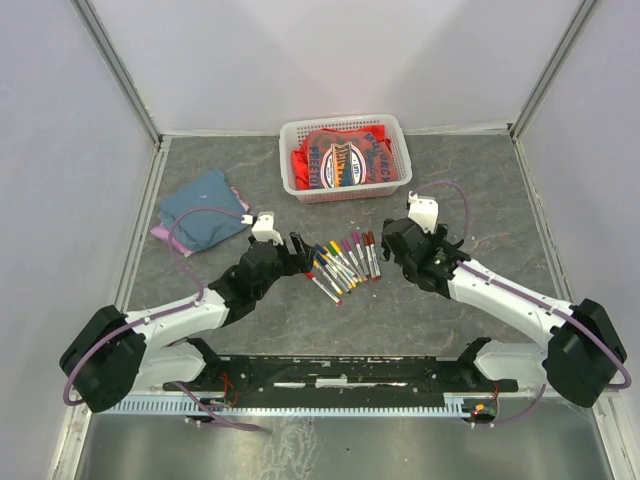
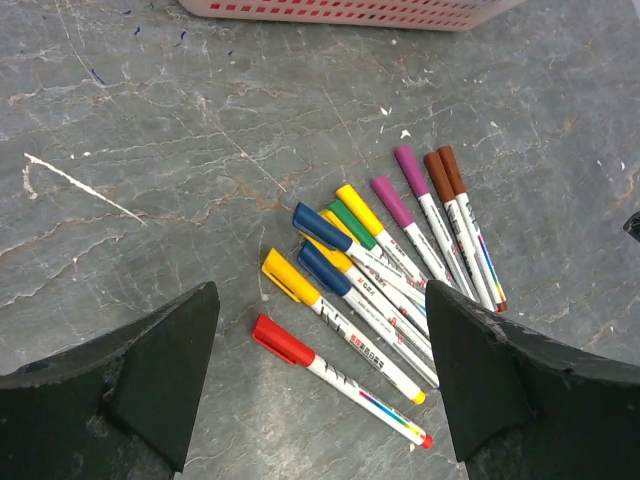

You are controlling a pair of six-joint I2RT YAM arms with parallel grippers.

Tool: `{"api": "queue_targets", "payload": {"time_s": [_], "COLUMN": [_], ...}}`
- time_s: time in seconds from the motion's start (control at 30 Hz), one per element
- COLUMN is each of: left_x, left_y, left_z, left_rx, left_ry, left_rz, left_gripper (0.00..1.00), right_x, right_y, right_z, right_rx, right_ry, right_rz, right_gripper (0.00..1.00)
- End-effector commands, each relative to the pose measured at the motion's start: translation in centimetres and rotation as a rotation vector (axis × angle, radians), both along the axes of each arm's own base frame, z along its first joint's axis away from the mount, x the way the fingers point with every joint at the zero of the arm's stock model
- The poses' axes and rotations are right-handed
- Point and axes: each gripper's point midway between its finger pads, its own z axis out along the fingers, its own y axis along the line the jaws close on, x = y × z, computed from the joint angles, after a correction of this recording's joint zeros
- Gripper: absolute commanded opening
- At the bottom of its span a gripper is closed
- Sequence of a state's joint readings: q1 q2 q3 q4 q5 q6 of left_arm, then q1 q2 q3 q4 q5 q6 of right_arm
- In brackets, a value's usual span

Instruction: Open the pen caps

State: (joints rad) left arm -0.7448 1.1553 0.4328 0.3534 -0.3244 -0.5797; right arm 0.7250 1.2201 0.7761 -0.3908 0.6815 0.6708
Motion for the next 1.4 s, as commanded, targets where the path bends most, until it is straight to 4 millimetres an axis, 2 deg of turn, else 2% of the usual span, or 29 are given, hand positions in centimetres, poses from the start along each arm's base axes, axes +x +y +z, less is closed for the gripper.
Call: {"api": "queue_targets", "payload": {"time_s": [0.0,0.2,0.5,0.73,0.87,0.97,1.07,1.23,1.37], "left_x": [0.3,0.7,0.7,0.6,0.5,0.5,0.5,0.6,0.7], "left_y": [-0.2,-0.8,-1.1,-0.7,-0.1,0.0,0.0,-0.1,-0.2], "left_z": [0.9,1.4,1.8,2.1,2.6,2.5,2.4,2.2,2.3], "left_rx": [-0.029,-0.015,-0.029,-0.031,-0.034,-0.032,-0.035,-0.034,-0.034], "left_ry": [-0.024,-0.027,-0.026,-0.027,-0.041,-0.041,-0.036,-0.034,-0.036], "left_rz": [0.019,0.005,-0.002,0.014,0.035,0.04,0.042,0.041,0.038], "left_gripper": [0.9,0.9,0.9,0.9,0.9,0.9,0.9,0.9,0.9], "right_x": [0.3,1.1,2.0,2.3,2.6,2.6,2.6,2.6,2.9], "right_y": [-0.3,0.7,0.8,0.9,1.8,1.9,2.9,5.5,6.1], "right_z": [2.1,1.5,0.4,1.2,2.3,2.0,0.7,-1.4,-2.5], "right_rx": [-0.003,-0.024,-0.109,-0.099,-0.1,-0.124,-0.121,-0.072,-0.063], "right_ry": [-0.053,-0.063,-0.005,-0.031,-0.049,-0.023,0.025,0.088,0.116], "right_rz": [-0.016,0.048,0.024,0.03,0.107,0.125,0.178,0.283,0.303], "right_gripper": [1.0,0.98,0.97,0.97,0.95,0.93,0.87,0.7,0.53]}}
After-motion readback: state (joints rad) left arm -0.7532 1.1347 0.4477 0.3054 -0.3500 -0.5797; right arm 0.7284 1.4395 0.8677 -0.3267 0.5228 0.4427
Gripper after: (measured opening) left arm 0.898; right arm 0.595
